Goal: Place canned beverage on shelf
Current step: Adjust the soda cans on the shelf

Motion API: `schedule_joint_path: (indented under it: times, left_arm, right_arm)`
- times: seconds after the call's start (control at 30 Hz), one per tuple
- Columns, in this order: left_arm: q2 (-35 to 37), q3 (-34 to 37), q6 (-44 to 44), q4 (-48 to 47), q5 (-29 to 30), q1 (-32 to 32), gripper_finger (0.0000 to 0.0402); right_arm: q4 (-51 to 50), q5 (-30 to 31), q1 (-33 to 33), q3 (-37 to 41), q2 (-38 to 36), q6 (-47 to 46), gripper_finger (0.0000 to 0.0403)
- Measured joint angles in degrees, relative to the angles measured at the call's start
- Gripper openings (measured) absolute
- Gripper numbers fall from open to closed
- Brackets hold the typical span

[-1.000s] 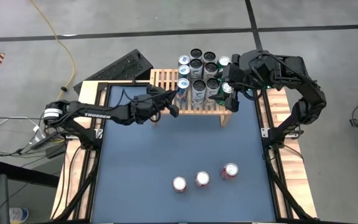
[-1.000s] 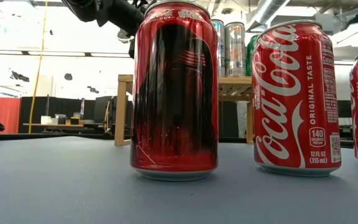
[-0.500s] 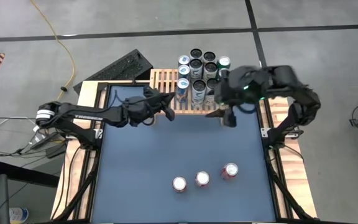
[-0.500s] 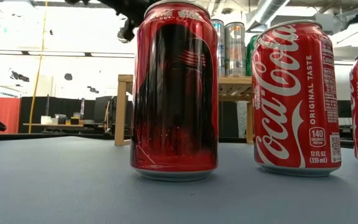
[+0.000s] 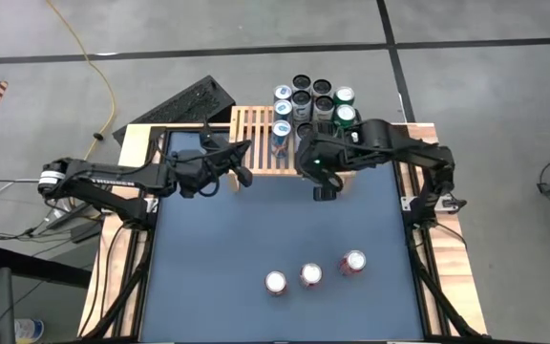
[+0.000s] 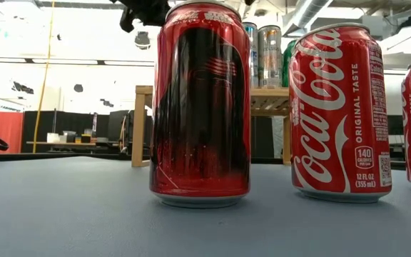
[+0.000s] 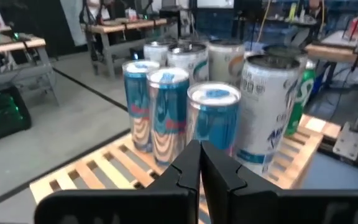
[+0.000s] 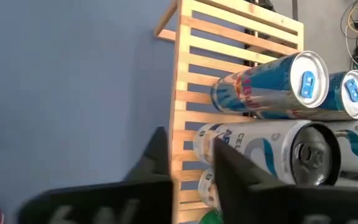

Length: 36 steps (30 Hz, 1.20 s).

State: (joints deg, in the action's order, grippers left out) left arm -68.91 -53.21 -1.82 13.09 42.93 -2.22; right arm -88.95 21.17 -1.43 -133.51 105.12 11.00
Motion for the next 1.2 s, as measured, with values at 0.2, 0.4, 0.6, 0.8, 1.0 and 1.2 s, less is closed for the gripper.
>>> schedule_joint_path:
  times: [0.2,0.4,0.6,0.8,1.0,1.2]
  left_arm:
    - [-0.3,0.0,-0.2,-1.3,-0.1,0.4,0.0]
    - [-0.3,0.0,1.2,-1.3,0.0,0.4,0.0]
    - [-0.3,0.0,2.0,-1.4,0.0,0.4,0.0]
    - [-0.3,0.0,2.3,-1.7,0.0,0.0,0.0]
    - [-0.3,0.0,3.1,-1.7,0.2,-0.5,0.0]
    - [-0.3,0.0,3.1,-1.7,0.2,-0.5,0.0]
  right_arm:
    - [-1.0,-0.1,2.5,-0.2,1.1,-0.3,0.0011]
    - [-1.0,-0.2,5.5,0.0,2.9,1.5,0.0002]
    - [-1.0,-0.2,8.3,-0.1,3.0,3.0,0.0001]
    - [-1.1,-0.2,10.9,-0.1,3.0,3.1,0.0]
    - [0.5,-0.1,12.3,-0.1,3.0,5.4,0.0]
    - [1.2,-0.1,13.3,-0.1,3.0,5.5,0.0]
